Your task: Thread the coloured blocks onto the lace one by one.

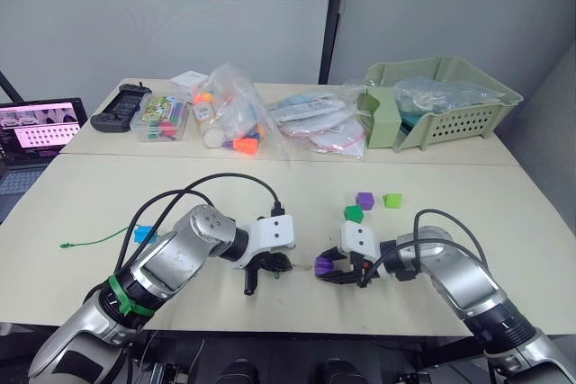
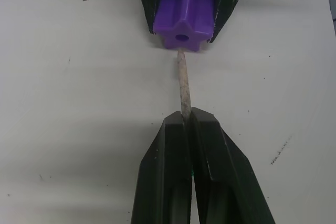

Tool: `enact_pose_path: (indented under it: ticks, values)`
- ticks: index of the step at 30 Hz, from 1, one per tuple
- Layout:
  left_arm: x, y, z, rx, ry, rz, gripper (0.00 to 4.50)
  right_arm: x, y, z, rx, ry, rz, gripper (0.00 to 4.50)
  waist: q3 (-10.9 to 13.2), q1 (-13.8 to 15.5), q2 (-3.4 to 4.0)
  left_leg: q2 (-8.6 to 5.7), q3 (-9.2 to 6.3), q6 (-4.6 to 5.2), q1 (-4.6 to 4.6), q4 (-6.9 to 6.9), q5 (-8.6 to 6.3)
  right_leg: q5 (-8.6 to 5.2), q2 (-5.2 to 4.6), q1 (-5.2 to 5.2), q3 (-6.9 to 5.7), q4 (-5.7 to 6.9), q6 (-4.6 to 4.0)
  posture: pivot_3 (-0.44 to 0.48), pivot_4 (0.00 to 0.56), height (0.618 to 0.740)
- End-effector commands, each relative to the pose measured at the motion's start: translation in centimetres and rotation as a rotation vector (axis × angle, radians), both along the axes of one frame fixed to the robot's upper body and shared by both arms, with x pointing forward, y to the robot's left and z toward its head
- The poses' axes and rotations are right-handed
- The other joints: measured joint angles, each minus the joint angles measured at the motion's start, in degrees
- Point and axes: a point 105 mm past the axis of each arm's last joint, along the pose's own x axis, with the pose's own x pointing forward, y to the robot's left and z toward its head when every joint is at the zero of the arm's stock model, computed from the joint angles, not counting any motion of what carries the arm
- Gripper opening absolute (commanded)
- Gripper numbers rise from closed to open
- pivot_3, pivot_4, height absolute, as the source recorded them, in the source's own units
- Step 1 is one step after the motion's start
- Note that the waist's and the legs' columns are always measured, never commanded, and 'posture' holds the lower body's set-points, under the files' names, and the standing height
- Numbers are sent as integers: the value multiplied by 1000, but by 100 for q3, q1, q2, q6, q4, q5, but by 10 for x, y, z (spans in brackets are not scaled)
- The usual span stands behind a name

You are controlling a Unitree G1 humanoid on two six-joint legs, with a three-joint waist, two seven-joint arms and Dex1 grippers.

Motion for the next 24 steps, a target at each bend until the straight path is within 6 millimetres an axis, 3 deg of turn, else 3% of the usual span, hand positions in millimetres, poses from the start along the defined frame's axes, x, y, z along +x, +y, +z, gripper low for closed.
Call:
enact_pose_path:
  ticks: [1,24]
  values:
    - [2,-2,9,5,-44,-13,0,0,0,-2,-25,1,2,1374,0,0,0,0,0,0,0,0,0,0,0,0,0,0,0,0,150,740]
    - [-2,-31,9,-75,-36,-72,0,-5,9,3,-17,-5,14,1374,0,-4,0,0,-1,0,0,5,0,0,2,1,0,4,0,0,150,740]
